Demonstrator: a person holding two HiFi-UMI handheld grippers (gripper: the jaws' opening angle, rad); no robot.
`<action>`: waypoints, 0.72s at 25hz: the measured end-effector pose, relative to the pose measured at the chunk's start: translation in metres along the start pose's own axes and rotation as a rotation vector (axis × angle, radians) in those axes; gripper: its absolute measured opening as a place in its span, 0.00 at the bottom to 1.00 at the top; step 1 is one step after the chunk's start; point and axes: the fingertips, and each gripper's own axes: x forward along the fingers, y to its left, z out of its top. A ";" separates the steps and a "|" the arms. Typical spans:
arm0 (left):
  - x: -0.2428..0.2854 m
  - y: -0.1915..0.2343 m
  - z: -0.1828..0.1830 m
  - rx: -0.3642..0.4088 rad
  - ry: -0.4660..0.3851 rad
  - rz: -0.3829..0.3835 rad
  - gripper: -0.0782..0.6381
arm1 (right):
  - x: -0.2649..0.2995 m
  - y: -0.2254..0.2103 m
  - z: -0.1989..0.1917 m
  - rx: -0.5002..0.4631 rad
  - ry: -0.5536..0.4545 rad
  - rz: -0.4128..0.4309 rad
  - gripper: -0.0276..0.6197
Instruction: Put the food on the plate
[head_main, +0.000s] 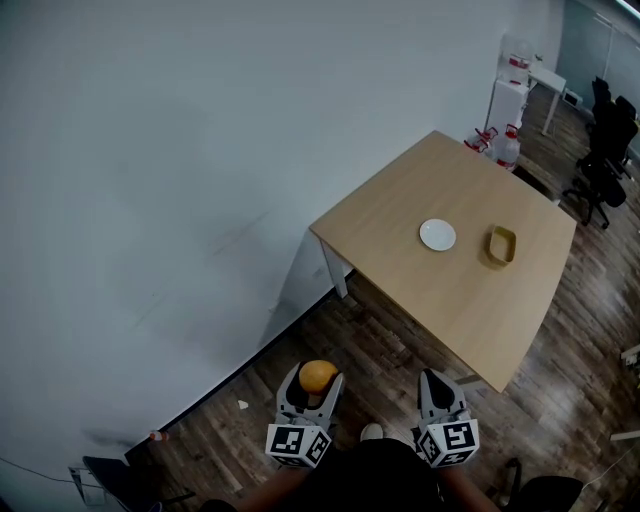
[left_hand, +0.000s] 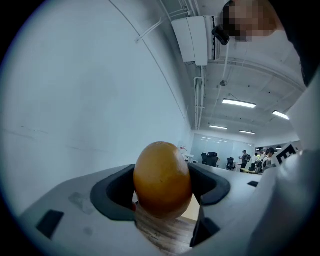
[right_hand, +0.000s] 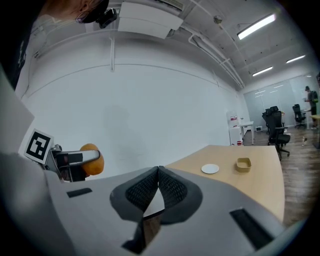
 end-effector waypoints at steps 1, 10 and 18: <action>0.006 -0.004 -0.001 0.004 0.005 -0.004 0.55 | 0.002 -0.005 0.003 0.002 -0.004 0.002 0.14; 0.065 -0.033 -0.001 0.051 0.019 -0.129 0.55 | 0.012 -0.036 0.018 0.052 -0.060 -0.064 0.14; 0.148 -0.069 -0.010 0.060 0.066 -0.284 0.55 | 0.031 -0.086 0.042 0.015 -0.070 -0.185 0.14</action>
